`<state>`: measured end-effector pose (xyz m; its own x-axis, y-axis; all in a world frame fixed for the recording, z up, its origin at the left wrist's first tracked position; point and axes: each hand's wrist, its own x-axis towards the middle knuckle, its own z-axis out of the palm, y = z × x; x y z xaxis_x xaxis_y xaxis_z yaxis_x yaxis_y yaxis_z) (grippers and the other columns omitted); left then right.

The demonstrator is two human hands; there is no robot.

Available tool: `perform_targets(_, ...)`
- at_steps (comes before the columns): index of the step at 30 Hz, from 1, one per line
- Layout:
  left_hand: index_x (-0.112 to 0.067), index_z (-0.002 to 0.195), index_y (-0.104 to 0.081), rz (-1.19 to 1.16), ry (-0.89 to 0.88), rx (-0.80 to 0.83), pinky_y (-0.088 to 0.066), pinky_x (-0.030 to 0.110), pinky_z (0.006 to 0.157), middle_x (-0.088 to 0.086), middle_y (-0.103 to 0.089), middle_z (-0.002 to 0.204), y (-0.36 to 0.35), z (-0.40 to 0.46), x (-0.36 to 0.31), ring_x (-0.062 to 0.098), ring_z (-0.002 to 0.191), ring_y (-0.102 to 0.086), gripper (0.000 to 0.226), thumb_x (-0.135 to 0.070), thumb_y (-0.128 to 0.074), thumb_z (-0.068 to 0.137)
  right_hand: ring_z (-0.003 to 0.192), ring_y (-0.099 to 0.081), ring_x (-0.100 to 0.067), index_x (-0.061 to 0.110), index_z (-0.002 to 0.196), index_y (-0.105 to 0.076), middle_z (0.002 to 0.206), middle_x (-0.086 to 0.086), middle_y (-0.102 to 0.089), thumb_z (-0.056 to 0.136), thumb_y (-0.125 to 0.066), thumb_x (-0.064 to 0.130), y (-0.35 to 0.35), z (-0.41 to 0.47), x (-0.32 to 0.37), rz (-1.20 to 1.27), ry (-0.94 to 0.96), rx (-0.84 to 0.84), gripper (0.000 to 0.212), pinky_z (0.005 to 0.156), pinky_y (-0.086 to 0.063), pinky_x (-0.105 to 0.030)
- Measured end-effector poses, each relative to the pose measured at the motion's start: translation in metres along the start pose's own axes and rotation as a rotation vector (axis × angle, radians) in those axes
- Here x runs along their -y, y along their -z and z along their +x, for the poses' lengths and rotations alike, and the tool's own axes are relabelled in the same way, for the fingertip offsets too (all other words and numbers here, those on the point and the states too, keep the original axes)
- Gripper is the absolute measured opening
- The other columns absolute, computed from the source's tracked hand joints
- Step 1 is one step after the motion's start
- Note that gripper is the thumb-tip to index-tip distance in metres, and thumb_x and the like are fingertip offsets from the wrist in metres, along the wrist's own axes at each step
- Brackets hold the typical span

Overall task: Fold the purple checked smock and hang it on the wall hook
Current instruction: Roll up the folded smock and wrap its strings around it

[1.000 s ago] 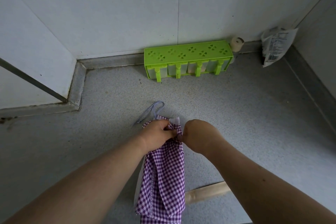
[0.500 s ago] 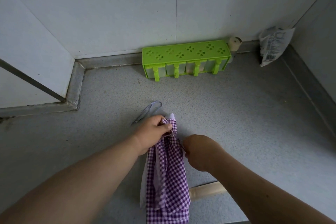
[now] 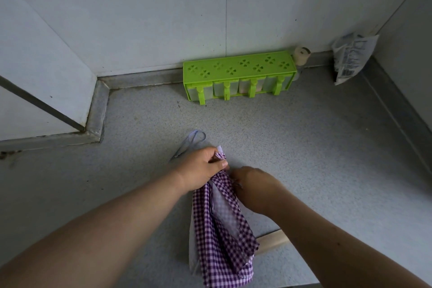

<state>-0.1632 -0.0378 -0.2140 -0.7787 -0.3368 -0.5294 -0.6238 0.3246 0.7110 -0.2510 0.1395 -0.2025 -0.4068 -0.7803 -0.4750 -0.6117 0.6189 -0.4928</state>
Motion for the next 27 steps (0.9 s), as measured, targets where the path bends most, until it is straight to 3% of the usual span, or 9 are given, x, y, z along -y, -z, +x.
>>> perform_targets(2,-0.026,0.103,-0.077,-0.045,-0.001,-0.014,-0.052,0.019,0.083,-0.016,-0.079,0.094,-0.003,-0.001,0.001,-0.004,0.091,-0.071,0.014,-0.036,-0.067,0.103,0.093,-0.063,-0.016,0.030,0.128,-0.066,0.097,0.009,-0.068,0.105,-0.047,0.032,-0.001,0.003,-0.001,0.053,-0.045,0.070,0.030,0.082,-0.048,-0.027)
perform_targets(4,-0.026,0.102,-0.077,-0.078,-0.006,-0.023,-0.054,0.022,0.085,-0.018,-0.079,0.093,-0.006,-0.001,0.002,-0.005,0.090,-0.072,0.013,-0.034,-0.067,0.103,0.078,-0.060,-0.013,0.027,0.104,-0.069,0.079,0.012,-0.059,0.106,-0.048,0.035,0.001,0.002,-0.005,0.115,-0.093,0.094,0.023,0.070,-0.045,-0.026)
perform_targets(7,-0.029,0.101,-0.077,-0.084,0.009,-0.030,-0.057,0.028,0.089,-0.019,-0.080,0.095,-0.005,-0.002,0.004,-0.002,0.091,-0.074,0.014,-0.038,-0.066,0.103,0.066,-0.058,-0.011,0.023,0.079,-0.061,0.076,0.004,-0.063,0.104,-0.051,0.038,0.002,0.001,-0.016,0.365,-0.184,0.011,0.031,0.062,-0.045,-0.027)
perform_targets(11,-0.028,0.101,-0.077,-0.054,-0.004,-0.032,-0.058,0.031,0.090,-0.012,-0.080,0.097,-0.005,-0.003,0.005,0.004,0.093,-0.074,0.013,-0.038,-0.069,0.101,0.072,-0.063,-0.016,0.012,0.089,-0.071,0.080,-0.005,-0.071,0.107,-0.047,0.023,-0.003,0.005,-0.014,0.840,-0.290,-0.045,0.032,0.071,-0.052,-0.033)
perform_targets(15,-0.028,0.103,-0.078,-0.043,0.004,-0.006,-0.052,0.017,0.080,-0.012,-0.079,0.101,-0.003,-0.005,0.006,-0.002,0.093,-0.072,0.011,-0.035,-0.070,0.101,0.074,-0.063,-0.024,-0.005,0.105,-0.072,0.088,-0.017,-0.070,0.107,-0.045,0.006,-0.001,0.010,-0.003,1.281,-0.365,-0.063,0.029,0.072,-0.057,-0.032)
perform_targets(18,-0.029,0.102,-0.078,-0.059,-0.001,-0.001,-0.049,0.010,0.080,-0.015,-0.078,0.102,-0.002,-0.005,0.008,-0.010,0.091,-0.069,0.009,-0.028,-0.070,0.102,0.080,-0.065,-0.027,0.001,0.105,-0.077,0.095,-0.023,-0.074,0.103,-0.057,0.010,-0.006,0.012,-0.005,1.280,-0.320,-0.108,0.022,0.081,-0.059,-0.037)
perform_targets(20,-0.028,0.101,-0.078,-0.053,-0.001,-0.014,-0.053,0.016,0.087,-0.013,-0.079,0.102,-0.001,-0.004,0.009,-0.005,0.094,-0.071,0.008,-0.027,-0.070,0.102,0.079,-0.064,-0.026,0.008,0.101,-0.081,0.093,-0.024,-0.074,0.101,-0.064,0.013,-0.010,0.013,-0.008,1.286,-0.301,-0.122,0.018,0.082,-0.057,-0.039)
perform_targets(23,-0.028,0.095,-0.077,-0.061,0.004,-0.036,-0.056,0.030,0.095,-0.010,-0.079,0.101,-0.002,-0.003,0.010,0.005,0.097,-0.073,0.004,-0.028,-0.074,0.099,0.072,-0.063,-0.023,0.012,0.094,-0.082,0.083,-0.014,-0.074,0.096,-0.072,0.013,-0.013,0.017,-0.008,1.283,-0.318,-0.153,0.011,0.070,-0.053,-0.034)
perform_targets(27,-0.030,0.093,-0.077,-0.087,0.030,-0.050,-0.056,0.031,0.096,-0.011,-0.080,0.099,-0.005,-0.002,0.009,0.005,0.097,-0.074,0.003,-0.028,-0.078,0.095,0.067,-0.066,-0.018,0.008,0.091,-0.078,0.082,-0.011,-0.077,0.088,-0.082,0.017,-0.015,0.023,0.000,1.237,-0.349,-0.223,0.010,0.063,-0.056,-0.030)
